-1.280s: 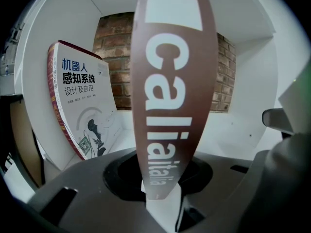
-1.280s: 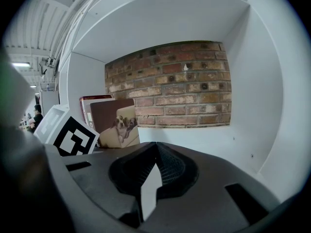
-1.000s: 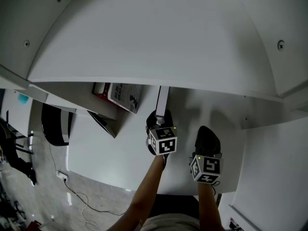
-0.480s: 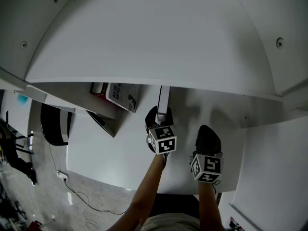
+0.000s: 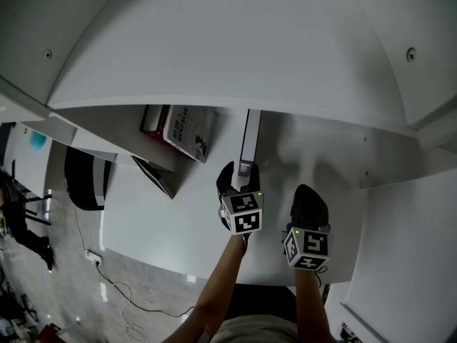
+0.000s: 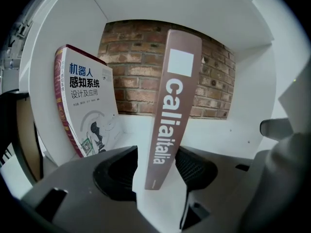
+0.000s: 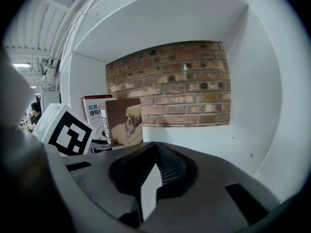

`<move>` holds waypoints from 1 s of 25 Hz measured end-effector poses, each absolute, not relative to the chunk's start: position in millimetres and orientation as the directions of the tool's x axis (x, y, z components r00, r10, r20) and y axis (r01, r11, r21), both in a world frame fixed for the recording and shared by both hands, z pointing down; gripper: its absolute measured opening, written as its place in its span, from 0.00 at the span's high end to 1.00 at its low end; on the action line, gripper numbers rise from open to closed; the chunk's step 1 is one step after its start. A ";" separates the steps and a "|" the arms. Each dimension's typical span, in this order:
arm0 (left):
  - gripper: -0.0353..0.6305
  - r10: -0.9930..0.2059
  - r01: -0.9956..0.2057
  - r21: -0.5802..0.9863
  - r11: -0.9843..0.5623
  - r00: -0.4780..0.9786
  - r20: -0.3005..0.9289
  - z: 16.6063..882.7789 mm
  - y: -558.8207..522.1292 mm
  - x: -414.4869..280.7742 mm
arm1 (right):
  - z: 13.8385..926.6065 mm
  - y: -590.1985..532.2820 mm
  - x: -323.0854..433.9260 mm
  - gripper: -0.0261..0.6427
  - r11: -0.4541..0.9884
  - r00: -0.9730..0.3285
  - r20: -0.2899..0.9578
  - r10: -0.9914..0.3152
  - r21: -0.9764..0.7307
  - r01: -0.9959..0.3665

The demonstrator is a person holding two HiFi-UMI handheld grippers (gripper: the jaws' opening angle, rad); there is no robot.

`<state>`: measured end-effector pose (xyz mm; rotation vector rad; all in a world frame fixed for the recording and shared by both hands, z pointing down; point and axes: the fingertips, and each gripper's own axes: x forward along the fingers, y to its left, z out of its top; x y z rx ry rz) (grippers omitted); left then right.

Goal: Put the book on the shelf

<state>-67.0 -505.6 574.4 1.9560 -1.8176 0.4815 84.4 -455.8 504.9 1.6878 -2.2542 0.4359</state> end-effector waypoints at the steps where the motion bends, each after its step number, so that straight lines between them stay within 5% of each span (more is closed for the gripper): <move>1: 0.59 -0.844 -0.995 0.078 -0.055 0.088 0.529 575.8 -501.9 -66.0 | 504.4 -454.7 83.7 0.94 0.269 -0.273 0.403 -0.873 -0.066 -0.961; 16: 0.60 -0.818 -0.993 0.084 -0.082 0.115 0.564 593.2 -486.6 -66.6 | 500.0 -440.3 82.5 0.94 0.276 -0.280 0.396 -0.874 -0.067 -0.959; 25: 0.73 -0.821 -0.996 0.035 -0.082 0.087 0.565 590.3 -492.6 -67.9 | 502.3 -440.4 86.9 0.94 0.270 -0.273 0.402 -0.874 -0.064 -0.961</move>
